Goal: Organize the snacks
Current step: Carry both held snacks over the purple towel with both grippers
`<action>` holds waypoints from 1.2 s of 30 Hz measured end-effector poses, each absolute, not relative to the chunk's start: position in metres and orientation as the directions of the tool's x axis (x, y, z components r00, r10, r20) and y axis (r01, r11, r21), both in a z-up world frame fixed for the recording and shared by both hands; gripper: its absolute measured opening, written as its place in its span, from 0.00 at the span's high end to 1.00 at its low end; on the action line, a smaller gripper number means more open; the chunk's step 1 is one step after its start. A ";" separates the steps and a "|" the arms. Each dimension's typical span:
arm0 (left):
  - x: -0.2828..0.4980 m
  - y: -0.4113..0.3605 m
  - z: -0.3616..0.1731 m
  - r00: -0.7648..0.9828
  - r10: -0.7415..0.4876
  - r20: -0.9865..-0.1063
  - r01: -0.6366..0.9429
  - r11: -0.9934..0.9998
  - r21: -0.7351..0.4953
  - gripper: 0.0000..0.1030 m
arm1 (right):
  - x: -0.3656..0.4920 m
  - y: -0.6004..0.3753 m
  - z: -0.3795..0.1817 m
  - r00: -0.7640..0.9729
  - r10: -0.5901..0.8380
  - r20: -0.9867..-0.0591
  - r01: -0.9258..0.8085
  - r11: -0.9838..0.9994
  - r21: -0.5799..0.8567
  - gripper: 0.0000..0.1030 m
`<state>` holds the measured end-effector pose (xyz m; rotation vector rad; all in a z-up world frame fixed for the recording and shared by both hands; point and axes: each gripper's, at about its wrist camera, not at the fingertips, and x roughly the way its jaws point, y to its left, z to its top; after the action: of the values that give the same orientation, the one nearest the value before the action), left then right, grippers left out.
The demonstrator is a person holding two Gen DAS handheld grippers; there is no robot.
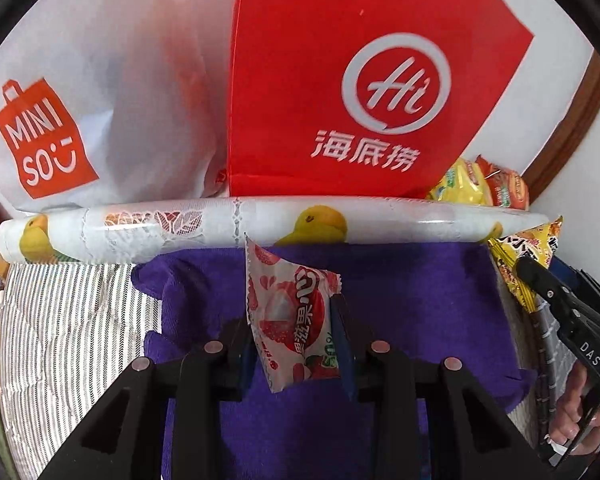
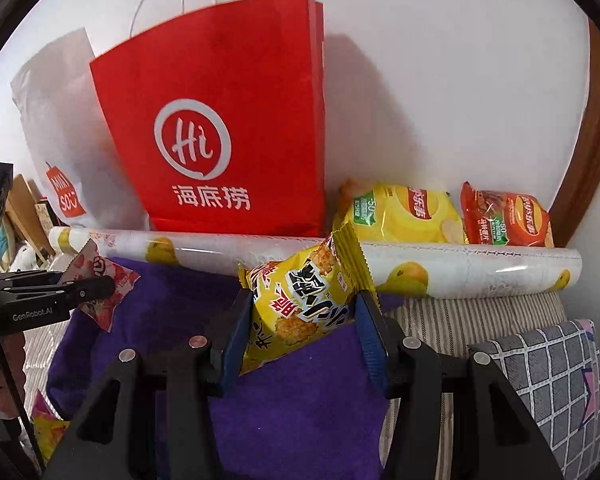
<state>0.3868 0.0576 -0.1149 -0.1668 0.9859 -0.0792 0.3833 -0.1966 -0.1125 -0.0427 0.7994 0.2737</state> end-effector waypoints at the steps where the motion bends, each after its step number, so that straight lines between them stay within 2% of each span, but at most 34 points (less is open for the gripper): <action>1: 0.388 0.057 -0.118 0.546 -0.135 -0.827 -0.010 0.986 -0.167 0.69 | 0.385 -0.196 -0.115 0.657 0.227 -0.719 -0.262 0.963 0.064 0.51; 20: 0.404 0.060 -0.156 0.451 -0.126 -0.883 -0.024 0.988 -0.153 0.69 | 0.409 -0.179 -0.169 0.508 0.226 -0.831 -0.312 0.948 0.067 0.51; 36: 0.409 0.038 -0.166 0.416 -0.164 -0.895 0.006 0.984 -0.177 0.67 | 0.411 -0.172 -0.181 0.482 0.199 -0.853 -0.321 0.946 0.039 0.48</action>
<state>0.4094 0.0383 -0.1659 -0.1549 1.1384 -0.1070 0.4106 -0.1718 -0.1811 -0.1323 1.0199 0.3178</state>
